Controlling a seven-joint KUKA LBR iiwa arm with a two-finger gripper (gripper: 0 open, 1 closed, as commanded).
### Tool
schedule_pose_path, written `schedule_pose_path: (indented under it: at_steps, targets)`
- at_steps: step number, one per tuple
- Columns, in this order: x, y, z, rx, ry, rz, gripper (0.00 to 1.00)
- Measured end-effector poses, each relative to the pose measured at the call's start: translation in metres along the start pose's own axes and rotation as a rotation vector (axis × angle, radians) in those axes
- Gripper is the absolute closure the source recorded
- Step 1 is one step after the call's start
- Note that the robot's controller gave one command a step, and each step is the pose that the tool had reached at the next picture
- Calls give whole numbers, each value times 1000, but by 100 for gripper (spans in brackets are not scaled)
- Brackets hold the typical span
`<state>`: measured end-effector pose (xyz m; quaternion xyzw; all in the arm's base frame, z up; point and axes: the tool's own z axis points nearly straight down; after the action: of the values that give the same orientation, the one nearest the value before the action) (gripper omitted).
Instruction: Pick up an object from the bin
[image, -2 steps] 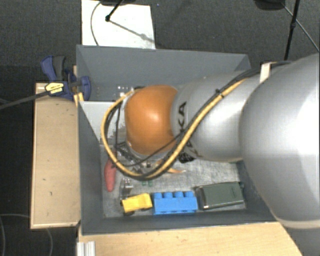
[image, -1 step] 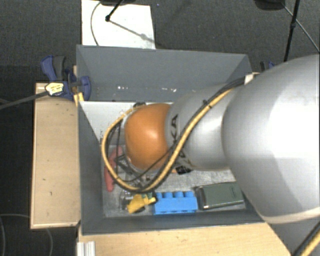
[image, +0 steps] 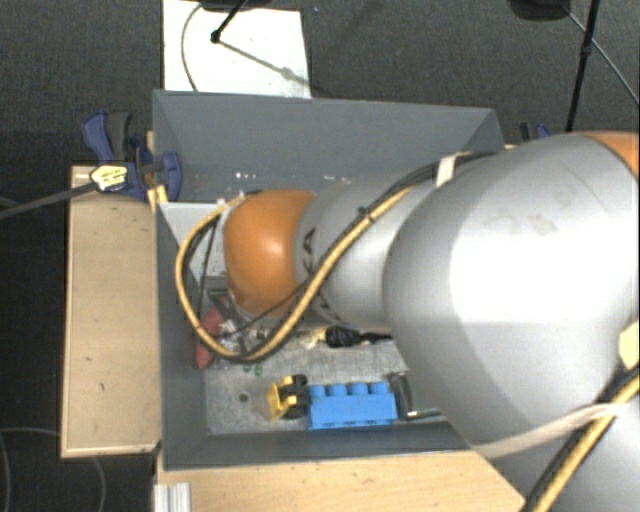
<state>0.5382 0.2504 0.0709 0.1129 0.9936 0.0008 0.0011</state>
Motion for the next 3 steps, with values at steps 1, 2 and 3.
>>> schedule_pose_path:
  at_steps: [1, 2, 3]
  targets:
    - [0, 0, 0, 0, 0, 1, 100]
    - [-10, -5, -6, -1, 0, 10, 100]
    - [-5, 0, -2, 1, 2, 3, 100]
